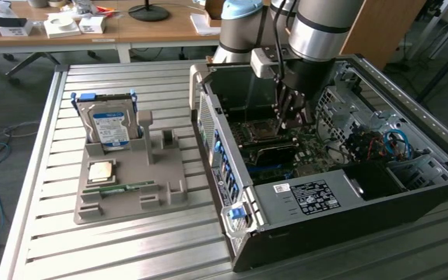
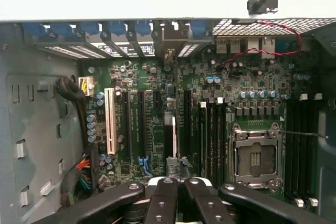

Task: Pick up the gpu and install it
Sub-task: 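Press down on the gpu until it lock into place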

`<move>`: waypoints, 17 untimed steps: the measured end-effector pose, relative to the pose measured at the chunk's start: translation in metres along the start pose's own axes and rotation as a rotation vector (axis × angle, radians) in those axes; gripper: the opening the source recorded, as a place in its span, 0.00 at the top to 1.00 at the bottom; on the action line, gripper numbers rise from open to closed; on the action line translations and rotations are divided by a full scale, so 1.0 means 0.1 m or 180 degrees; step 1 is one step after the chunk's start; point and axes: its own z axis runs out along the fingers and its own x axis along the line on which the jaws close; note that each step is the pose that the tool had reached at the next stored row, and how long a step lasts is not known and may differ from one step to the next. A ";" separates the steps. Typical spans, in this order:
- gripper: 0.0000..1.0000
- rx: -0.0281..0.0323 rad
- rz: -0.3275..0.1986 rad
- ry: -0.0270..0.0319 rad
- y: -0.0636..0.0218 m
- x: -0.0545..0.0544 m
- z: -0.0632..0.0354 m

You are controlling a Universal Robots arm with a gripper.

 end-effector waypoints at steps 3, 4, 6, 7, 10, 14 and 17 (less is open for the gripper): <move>0.89 0.0000 0.0000 0.0000 0.001 -0.02 0.004; 0.89 0.0000 -0.0001 -0.0001 0.000 -0.03 0.006; 0.89 0.0000 -0.0001 -0.0003 0.000 -0.03 0.013; 0.89 0.0000 -0.0001 -0.0004 0.001 -0.03 0.024; 0.89 -0.0001 0.0000 -0.0006 0.002 -0.03 0.076; 0.89 -0.0001 0.0000 -0.0007 0.003 -0.03 0.143; 0.89 0.0000 0.0000 -0.0007 0.004 -0.02 0.191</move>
